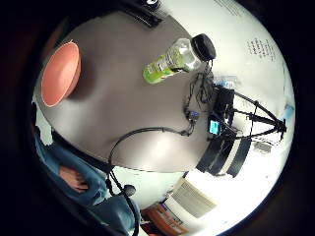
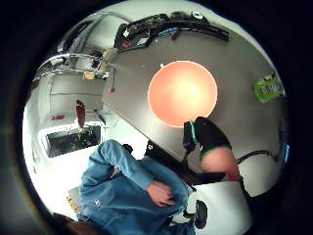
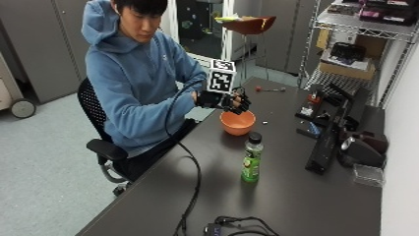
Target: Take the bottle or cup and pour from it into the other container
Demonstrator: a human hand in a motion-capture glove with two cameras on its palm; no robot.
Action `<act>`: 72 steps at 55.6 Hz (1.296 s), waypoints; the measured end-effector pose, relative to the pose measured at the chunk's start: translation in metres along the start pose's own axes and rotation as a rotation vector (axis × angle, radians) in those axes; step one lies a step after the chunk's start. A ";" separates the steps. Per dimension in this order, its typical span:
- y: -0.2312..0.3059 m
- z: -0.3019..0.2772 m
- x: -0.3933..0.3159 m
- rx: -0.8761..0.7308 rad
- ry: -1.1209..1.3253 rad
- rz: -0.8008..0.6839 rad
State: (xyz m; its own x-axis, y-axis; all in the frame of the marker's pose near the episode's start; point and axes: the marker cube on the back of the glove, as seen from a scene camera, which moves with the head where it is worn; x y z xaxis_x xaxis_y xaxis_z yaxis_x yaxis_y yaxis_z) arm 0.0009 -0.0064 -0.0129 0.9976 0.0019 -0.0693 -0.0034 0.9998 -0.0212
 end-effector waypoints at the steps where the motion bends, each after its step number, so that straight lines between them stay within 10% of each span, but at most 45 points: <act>1: 0.001 -0.001 0.002 0.002 0.000 0.002; 72: 0.090 0.018 0.203 0.226 -0.230 0.205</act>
State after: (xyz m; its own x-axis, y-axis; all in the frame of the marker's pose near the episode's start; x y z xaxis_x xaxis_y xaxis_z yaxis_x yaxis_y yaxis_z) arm 0.2046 0.0841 -0.0113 0.9673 0.1815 0.1773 -0.2149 0.9575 0.1926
